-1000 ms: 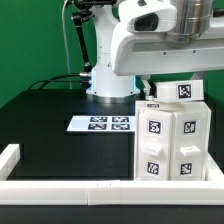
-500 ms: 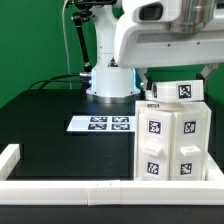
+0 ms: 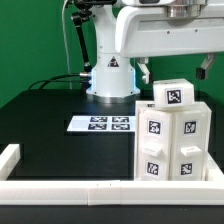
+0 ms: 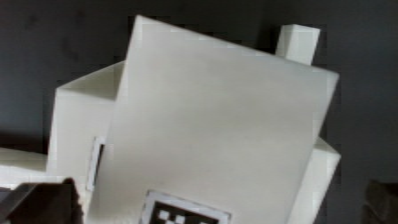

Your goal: Assemble cabinet

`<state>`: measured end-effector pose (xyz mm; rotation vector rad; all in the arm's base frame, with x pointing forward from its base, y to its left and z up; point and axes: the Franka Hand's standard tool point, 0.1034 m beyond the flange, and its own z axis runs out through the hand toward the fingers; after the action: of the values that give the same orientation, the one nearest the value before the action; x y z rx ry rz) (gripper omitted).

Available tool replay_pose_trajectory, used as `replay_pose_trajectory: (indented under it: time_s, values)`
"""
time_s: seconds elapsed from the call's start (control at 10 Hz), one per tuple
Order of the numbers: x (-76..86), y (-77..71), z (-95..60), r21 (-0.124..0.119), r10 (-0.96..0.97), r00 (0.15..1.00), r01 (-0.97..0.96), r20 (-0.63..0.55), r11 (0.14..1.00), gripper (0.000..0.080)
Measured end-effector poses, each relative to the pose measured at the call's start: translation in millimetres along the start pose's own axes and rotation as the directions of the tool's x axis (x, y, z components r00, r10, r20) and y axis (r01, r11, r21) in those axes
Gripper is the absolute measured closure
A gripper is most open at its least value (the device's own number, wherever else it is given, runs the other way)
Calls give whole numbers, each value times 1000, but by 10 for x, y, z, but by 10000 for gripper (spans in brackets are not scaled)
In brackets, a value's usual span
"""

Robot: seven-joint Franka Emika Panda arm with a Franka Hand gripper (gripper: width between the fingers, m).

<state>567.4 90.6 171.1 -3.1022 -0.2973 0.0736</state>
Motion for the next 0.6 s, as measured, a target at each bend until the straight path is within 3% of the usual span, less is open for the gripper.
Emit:
replay_pose_trajectory:
  time_s: [0.3,0.6]
  values:
    - [114,61,40,1,12,999,-12,31,1000,2]
    - [156,145,218,-1,21,998,-21,53,1000,2]
